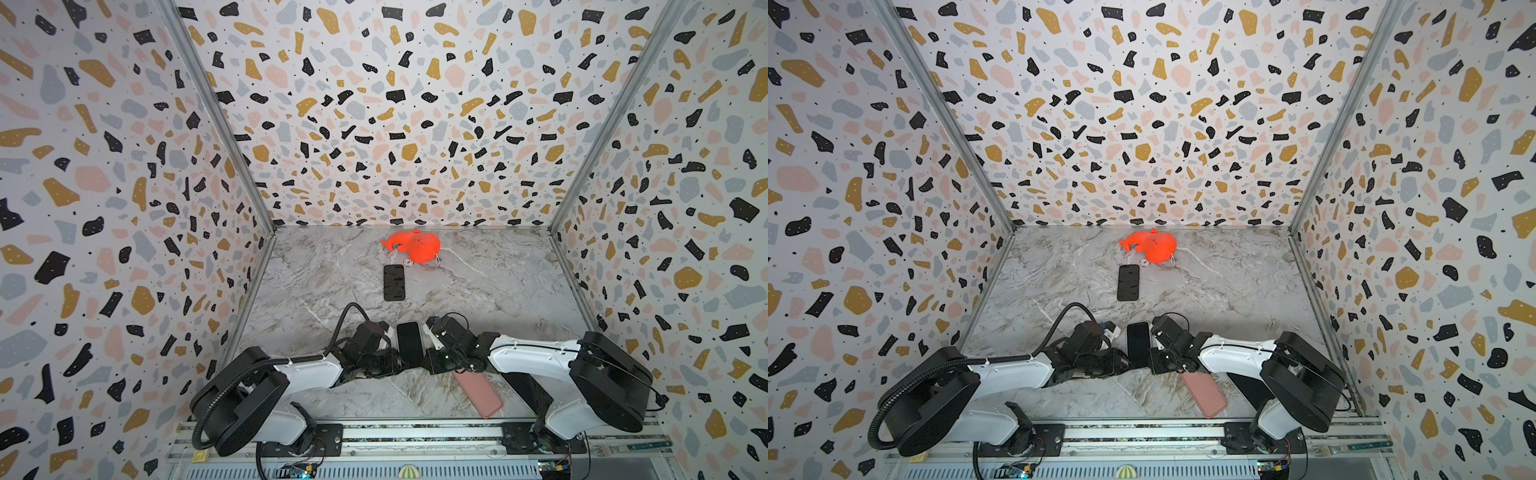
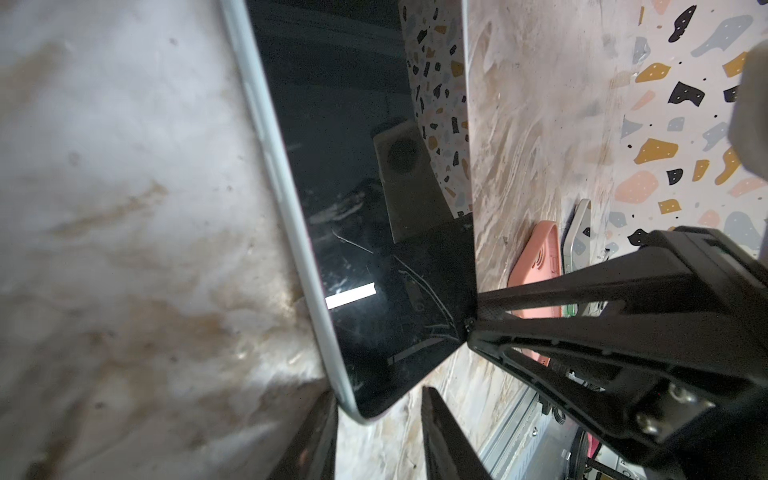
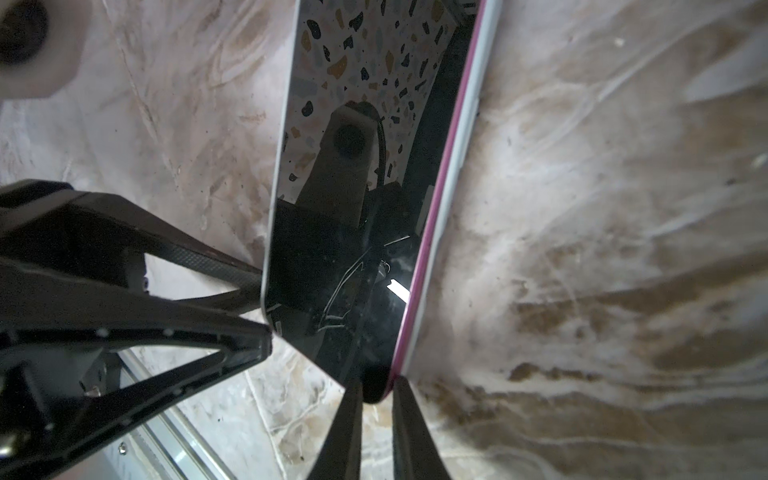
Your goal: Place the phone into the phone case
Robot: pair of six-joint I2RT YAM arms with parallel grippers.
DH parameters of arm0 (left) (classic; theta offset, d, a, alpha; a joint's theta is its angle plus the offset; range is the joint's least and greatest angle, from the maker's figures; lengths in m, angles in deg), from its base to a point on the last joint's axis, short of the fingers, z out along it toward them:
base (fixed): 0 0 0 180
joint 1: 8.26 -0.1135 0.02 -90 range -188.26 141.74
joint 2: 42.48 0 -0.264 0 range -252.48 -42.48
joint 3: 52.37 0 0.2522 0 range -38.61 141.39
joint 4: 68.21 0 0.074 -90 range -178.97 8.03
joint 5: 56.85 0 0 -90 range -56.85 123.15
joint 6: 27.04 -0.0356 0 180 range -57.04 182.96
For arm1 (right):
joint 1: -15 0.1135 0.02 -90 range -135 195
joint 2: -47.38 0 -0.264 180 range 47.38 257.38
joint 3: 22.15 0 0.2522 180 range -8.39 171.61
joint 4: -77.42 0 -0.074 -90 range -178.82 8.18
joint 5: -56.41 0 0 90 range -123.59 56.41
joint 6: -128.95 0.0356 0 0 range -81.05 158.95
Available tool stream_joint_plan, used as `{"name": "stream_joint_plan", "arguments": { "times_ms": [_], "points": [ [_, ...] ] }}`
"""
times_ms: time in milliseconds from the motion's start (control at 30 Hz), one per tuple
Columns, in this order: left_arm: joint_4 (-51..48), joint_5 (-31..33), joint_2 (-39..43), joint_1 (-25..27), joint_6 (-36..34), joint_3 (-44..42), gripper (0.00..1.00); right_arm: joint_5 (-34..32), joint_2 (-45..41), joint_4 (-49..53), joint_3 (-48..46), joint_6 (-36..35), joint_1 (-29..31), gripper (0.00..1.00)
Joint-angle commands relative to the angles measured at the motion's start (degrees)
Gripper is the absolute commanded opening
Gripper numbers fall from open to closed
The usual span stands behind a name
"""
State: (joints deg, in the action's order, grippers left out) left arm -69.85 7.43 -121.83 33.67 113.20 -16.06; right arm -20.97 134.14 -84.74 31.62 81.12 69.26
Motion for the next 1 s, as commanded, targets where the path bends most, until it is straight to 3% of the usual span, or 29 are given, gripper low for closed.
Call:
{"name": "stream_joint_plan", "arguments": {
  "times_ms": [0, 800, 967],
  "points": [
    [-0.43, 0.04, -2.07, 0.95, 0.05, -1.28, 0.37, 1.61, 1.39, -0.41, 2.09, -0.51, 0.56, 0.14],
    [-1.31, 0.09, -4.29, 1.92, -0.37, 1.00, 0.35, 2.98, 4.59, 0.31, 3.09, -1.55, 0.67, 0.03],
    [-3.62, 1.03, -2.97, 1.88, -1.17, 1.37, 0.35, -2.66, -0.59, 5.68, 4.77, -2.62, 0.08, 0.04]
  ]
}}
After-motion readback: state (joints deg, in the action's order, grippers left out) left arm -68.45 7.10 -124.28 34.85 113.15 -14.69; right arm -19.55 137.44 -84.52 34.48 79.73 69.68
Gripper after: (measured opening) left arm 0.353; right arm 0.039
